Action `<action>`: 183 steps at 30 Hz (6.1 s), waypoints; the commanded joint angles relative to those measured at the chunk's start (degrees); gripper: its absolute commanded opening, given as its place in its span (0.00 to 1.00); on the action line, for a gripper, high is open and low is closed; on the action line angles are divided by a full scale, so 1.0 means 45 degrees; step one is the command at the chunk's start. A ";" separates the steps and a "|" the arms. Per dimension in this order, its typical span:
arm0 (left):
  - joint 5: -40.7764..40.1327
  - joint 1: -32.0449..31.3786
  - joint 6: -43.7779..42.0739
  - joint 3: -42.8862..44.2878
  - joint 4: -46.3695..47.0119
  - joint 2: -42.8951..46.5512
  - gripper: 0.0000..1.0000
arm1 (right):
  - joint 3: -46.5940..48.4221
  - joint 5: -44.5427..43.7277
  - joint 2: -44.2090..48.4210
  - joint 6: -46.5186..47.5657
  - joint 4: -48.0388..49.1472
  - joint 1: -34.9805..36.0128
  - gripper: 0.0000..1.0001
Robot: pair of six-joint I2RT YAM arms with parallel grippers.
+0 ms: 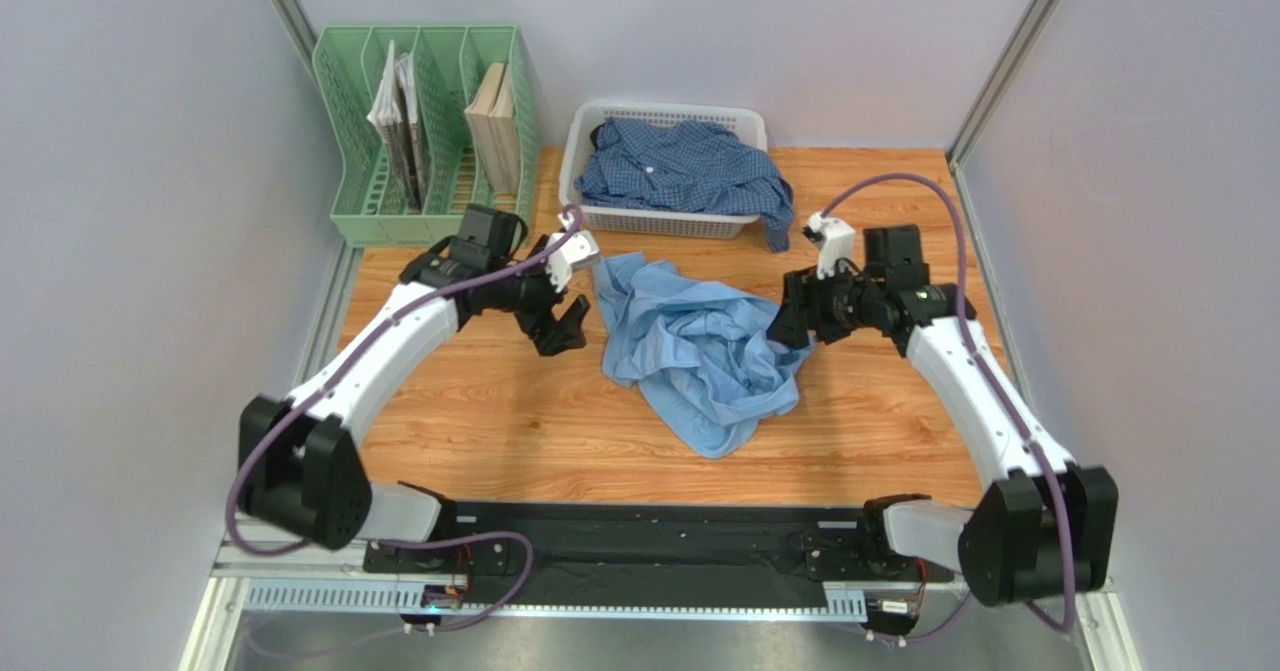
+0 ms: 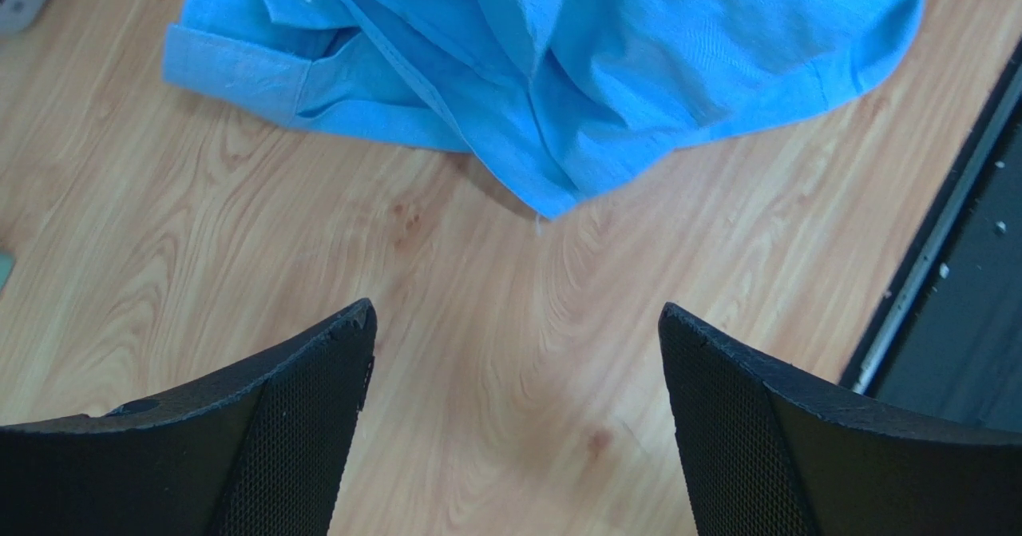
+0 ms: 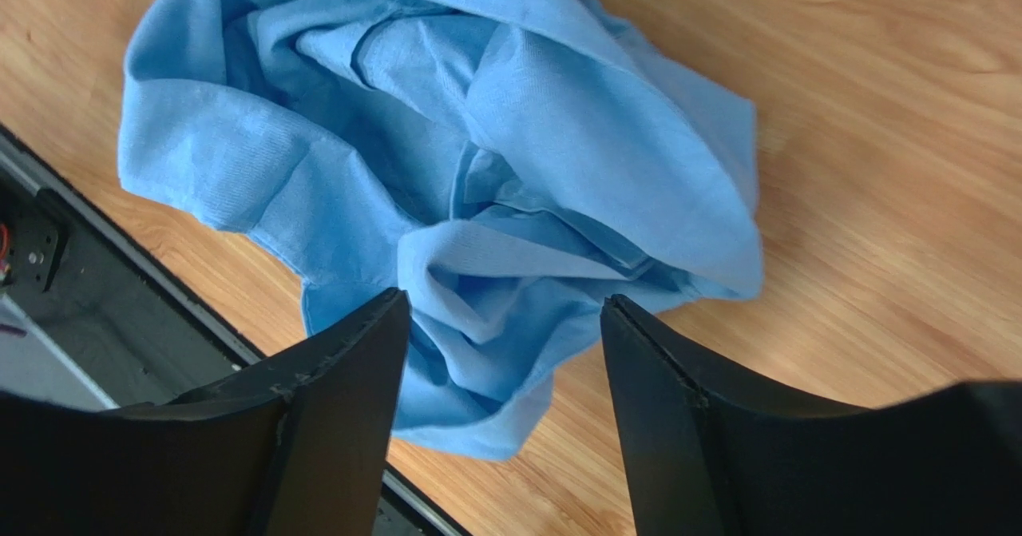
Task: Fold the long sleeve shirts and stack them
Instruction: Move the shirt to the center of the board, then flatten the shirt out
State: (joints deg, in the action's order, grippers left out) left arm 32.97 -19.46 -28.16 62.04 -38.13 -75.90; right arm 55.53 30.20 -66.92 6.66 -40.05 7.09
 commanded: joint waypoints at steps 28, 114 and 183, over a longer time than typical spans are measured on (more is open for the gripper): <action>-0.1623 -0.1339 -0.3603 0.4024 0.2126 -0.7174 0.93 | 0.3851 -0.0070 -0.1577 -0.0620 -0.0804 -0.0833 0.00; 0.2377 -0.1224 0.5574 0.5594 0.3134 -0.5269 0.89 | 0.6306 0.4984 -0.1401 0.1535 -0.5377 -0.0170 0.00; 0.0098 -0.2784 0.7076 0.9057 0.0073 0.0480 0.00 | 0.6506 0.3936 -0.0014 -0.0739 -0.2679 -0.3705 0.83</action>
State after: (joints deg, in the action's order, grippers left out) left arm 37.23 -30.94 -4.91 93.73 -46.57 -74.83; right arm 84.05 47.62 -75.00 -0.54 -51.13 -9.21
